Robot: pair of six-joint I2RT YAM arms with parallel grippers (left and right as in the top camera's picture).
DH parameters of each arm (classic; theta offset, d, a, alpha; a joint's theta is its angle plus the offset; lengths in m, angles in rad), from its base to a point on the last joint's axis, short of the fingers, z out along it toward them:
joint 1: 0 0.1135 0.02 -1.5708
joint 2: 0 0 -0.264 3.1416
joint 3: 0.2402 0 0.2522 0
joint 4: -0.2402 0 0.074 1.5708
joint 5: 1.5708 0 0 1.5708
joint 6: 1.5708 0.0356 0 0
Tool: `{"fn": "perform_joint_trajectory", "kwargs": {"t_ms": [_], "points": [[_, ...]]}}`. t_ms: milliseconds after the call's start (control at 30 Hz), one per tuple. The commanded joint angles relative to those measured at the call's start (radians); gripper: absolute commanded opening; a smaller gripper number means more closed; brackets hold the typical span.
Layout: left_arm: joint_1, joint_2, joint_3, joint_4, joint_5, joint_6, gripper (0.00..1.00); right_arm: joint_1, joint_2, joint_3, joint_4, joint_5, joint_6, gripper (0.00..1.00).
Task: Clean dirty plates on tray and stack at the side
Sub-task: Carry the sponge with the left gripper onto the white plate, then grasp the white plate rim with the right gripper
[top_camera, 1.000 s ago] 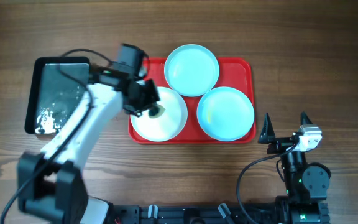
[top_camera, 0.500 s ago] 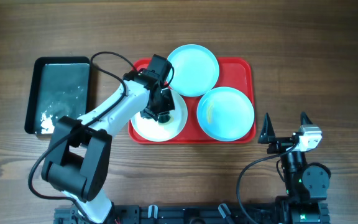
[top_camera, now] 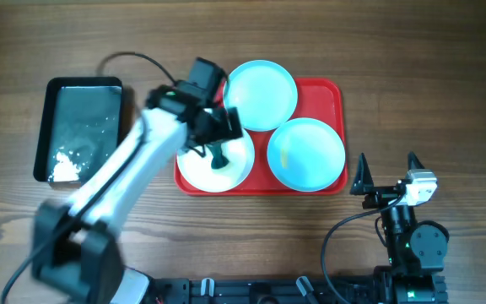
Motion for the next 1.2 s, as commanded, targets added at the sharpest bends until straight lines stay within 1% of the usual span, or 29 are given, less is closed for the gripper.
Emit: {"fn": "perform_joint_trajectory", "kwargs": {"t_ms": [0, 33, 67, 133, 167, 233, 300, 367, 400, 433, 467, 500, 567, 633, 667, 700, 733, 767, 800, 833, 900, 933, 967, 1000, 1033, 1067, 1100, 1167], "points": [[0.121, -0.187, 0.029, -0.05, -0.064, -0.003, 1.0, -0.004, -0.007, -0.001, 0.002, -0.004, -0.013, 1.0], [0.214, -0.262, 0.029, -0.088, -0.059, -0.007, 1.0, -0.004, -0.007, -0.001, 0.003, 0.005, -0.029, 1.0], [0.285, -0.303, 0.029, -0.117, -0.052, -0.01, 1.0, -0.004, -0.007, -0.001, 0.016, 0.05, -0.084, 1.0], [0.352, -0.326, 0.029, -0.148, -0.053, -0.01, 1.0, -0.004, -0.007, -0.001, 0.081, 0.035, -0.07, 1.0], [0.397, -0.333, 0.029, -0.172, -0.052, -0.01, 1.0, -0.004, -0.007, -0.001, 0.123, -0.011, -0.029, 1.0], [0.465, -0.33, 0.026, -0.217, -0.052, -0.01, 1.0, -0.004, -0.007, -0.001, 0.149, -0.166, 0.128, 1.0], [0.507, -0.326, 0.022, -0.243, -0.052, -0.01, 1.0, -0.004, -0.007, -0.001, 0.212, -0.19, 0.264, 1.0], [0.513, -0.323, 0.022, -0.243, -0.052, -0.01, 1.0, -0.004, -0.007, -0.001, 0.345, -0.191, 0.434, 1.0], [0.513, -0.323, 0.022, -0.243, -0.052, -0.01, 1.0, -0.004, -0.007, 0.0, 0.497, -0.19, 0.481, 1.0], [0.513, -0.323, 0.022, -0.243, -0.052, -0.01, 1.0, -0.004, -0.003, 0.015, 0.609, -0.189, 0.463, 1.0], [0.513, -0.323, 0.022, -0.243, -0.052, -0.01, 1.0, -0.004, 0.009, 0.056, 0.651, -0.189, 0.426, 1.0], [0.513, -0.323, 0.022, -0.241, -0.052, -0.01, 1.0, -0.004, 0.028, 0.109, 0.626, -0.194, 0.389, 1.0], [0.513, -0.323, 0.022, -0.236, -0.052, -0.01, 1.0, -0.004, 0.112, 0.281, 0.428, -0.24, 0.255, 1.0], [0.513, -0.323, 0.022, -0.235, -0.052, -0.01, 1.0, -0.004, 0.258, 0.504, 0.111, -0.311, 0.103, 1.0], [0.513, -0.323, 0.022, -0.235, -0.052, -0.01, 1.0, -0.004, 0.362, 0.635, -0.082, -0.345, 0.04, 1.0], [0.513, -0.323, 0.022, -0.236, -0.052, -0.01, 1.0, -0.004, 0.452, 0.742, -0.237, -0.378, 0.011, 1.0], [0.513, -0.323, 0.022, -0.236, -0.052, -0.01, 1.0, -0.004, 0.567, 0.868, -0.404, -0.449, -0.012, 1.0], [0.513, -0.323, 0.022, -0.236, -0.052, -0.01, 1.0, -0.004, 0.657, 0.953, -0.49, -0.508, -0.012, 1.0], [0.513, -0.323, 0.022, -0.236, -0.052, -0.01, 1.0, -0.004, 0.753, 1.03, -0.539, -0.583, 0.019, 1.0], [0.513, -0.323, 0.022, -0.236, -0.052, -0.01, 1.0, -0.004, 0.843, 1.085, -0.567, -0.697, 0.113, 1.0], [0.513, -0.323, 0.022, -0.235, -0.051, -0.01, 1.0, -0.004, 0.944, 1.11, -0.616, -0.802, 0.178, 1.0], [0.513, -0.323, 0.022, -0.236, -0.049, -0.01, 1.0, -0.004, 1.02, 1.11, -0.547, -0.906, 0.252, 1.0], [0.513, -0.323, 0.022, -0.236, -0.048, -0.01, 1.0, 0.0, 1.078, 1.11, -0.483, -0.978, 0.296, 0.98], [0.513, -0.323, 0.022, -0.237, -0.048, -0.01, 1.0, 0.013, 1.125, 1.112, -0.43, -1.035, 0.288, 0.98], [0.513, -0.323, 0.022, -0.237, -0.048, -0.01, 1.0, 0.039, 1.169, 1.125, -0.428, -0.977, 0.295, 0.99], [0.513, -0.323, 0.022, -0.237, -0.048, -0.01, 1.0, 0.076, 1.198, 1.149, -0.48, -0.842, 0.301, 0.99], [0.513, -0.323, 0.022, -0.237, -0.048, -0.01, 1.0, 0.127, 1.225, 1.184, -0.567, -0.652, 0.298, 0.99], [0.513, -0.323, 0.022, -0.237, -0.048, -0.01, 1.0, 0.238, 1.283, 1.265, -0.728, -0.386, 0.274, 1.0]]}}
